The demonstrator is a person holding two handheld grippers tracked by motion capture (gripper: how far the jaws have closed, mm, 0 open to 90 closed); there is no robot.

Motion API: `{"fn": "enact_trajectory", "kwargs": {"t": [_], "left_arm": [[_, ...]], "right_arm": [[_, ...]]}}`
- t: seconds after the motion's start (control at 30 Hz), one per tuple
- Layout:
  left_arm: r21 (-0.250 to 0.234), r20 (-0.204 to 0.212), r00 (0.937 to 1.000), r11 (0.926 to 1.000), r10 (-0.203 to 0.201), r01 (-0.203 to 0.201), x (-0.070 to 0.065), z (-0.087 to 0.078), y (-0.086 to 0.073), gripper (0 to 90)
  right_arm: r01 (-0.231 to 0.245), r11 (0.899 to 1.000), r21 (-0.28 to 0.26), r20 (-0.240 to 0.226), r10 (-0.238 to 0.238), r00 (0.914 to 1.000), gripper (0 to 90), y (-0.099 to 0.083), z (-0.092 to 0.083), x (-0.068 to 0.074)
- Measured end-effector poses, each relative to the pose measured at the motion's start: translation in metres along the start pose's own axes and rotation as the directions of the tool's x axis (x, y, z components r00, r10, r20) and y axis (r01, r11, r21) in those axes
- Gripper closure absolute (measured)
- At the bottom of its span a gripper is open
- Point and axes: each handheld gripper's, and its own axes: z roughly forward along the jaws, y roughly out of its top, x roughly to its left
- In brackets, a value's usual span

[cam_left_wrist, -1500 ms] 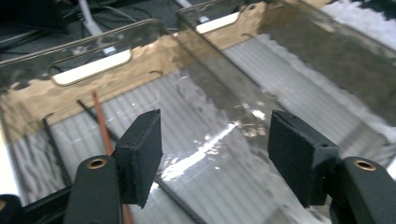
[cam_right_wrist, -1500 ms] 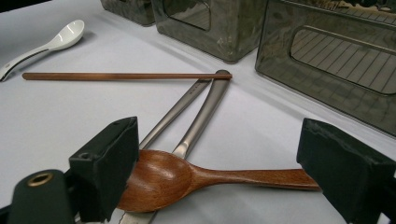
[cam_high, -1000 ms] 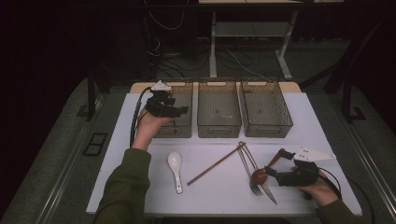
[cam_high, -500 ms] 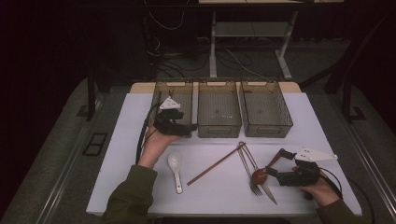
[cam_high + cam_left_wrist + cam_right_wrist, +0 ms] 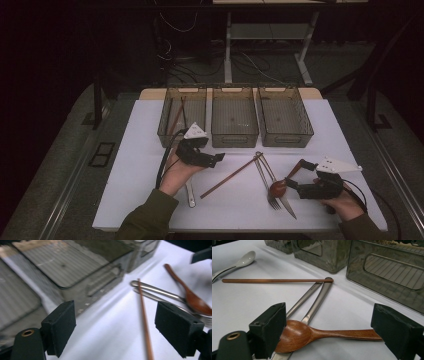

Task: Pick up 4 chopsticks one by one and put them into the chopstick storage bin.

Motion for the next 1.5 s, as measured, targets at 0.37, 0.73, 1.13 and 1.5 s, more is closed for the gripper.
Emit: {"fn": "enact_trajectory", "kwargs": {"t": [0.37, 0.73, 1.13, 1.5], "left_arm": [[0.034, 0.035, 0.9992, 0.9993, 0.017, -0.018, -0.027, 0.011, -0.015, 16.0], [0.076, 0.052, 0.9983, 0.9967, 0.026, -0.03, -0.041, 0.025, -0.018, 22.1], [0.114, 0.126, 0.9913, 0.992, 0.039, -0.054, -0.055, 0.039, -0.021, 47.0], [0.148, 0.102, 0.9922, 0.9851, 0.072, -0.087, -0.058, 0.045, -0.023, 60.6]], "right_arm": [[0.005, 1.0, -0.002, -0.003, -0.005, 1.0, 13.0, 0.0, -0.002, 0.001], [0.017, 1.0, 0.0, 0.0, -0.017, 0.9999, 13.0, 0.0, -0.001, 0.004], [0.022, 1.0, 0.001, 0.003, -0.022, 0.9998, 13.0, 0.0, -0.001, 0.004], [0.029, 1.0, 0.002, 0.002, -0.029, 0.9996, 13.0, 0.0, -0.001, 0.005]]}}
